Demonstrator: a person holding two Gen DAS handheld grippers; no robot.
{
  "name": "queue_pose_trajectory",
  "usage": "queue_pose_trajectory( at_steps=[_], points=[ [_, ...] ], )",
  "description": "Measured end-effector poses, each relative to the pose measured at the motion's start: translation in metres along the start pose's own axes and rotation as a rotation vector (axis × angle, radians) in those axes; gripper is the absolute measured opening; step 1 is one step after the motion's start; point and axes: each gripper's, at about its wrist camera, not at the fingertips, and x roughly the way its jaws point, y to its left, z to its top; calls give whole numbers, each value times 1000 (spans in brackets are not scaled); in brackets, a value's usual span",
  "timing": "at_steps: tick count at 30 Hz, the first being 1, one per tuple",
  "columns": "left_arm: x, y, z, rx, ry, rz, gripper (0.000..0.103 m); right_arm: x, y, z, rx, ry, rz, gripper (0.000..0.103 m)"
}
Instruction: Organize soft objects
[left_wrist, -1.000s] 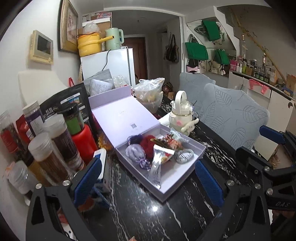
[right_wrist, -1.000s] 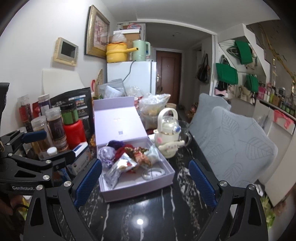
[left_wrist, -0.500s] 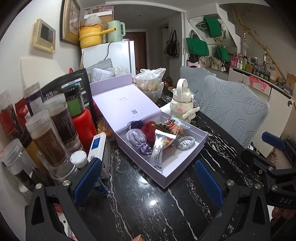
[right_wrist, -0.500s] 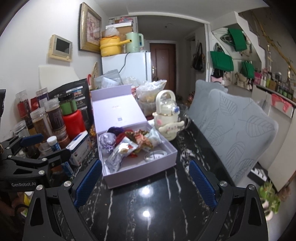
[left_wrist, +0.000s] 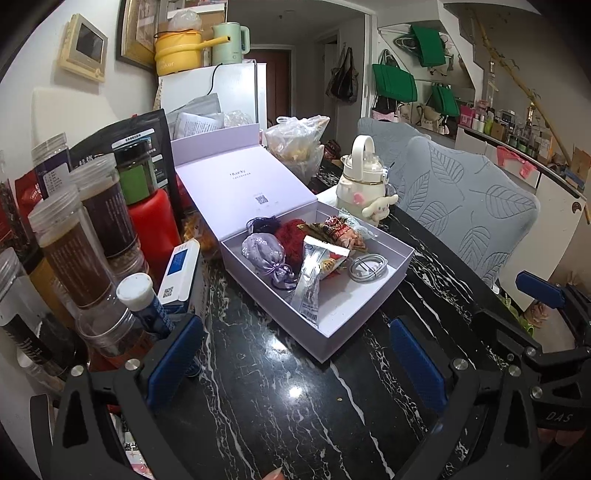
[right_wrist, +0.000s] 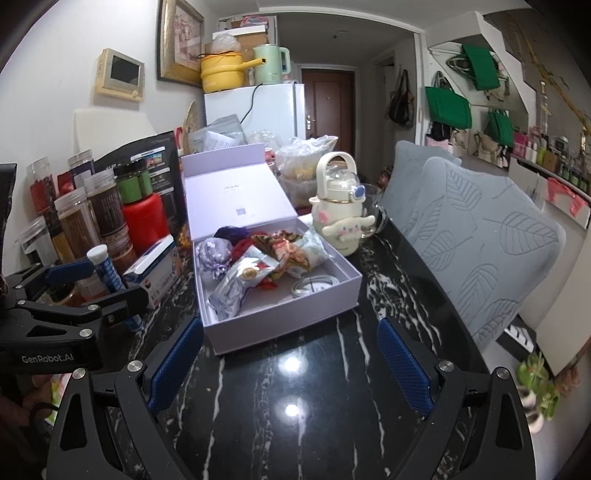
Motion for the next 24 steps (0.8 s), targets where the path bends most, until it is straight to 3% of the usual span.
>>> queue_pose_trajectory(
  at_steps=[24],
  points=[
    [6,-5,2,19,22,-10,103,8,-3,0,-7,20,-16,96]
  ],
)
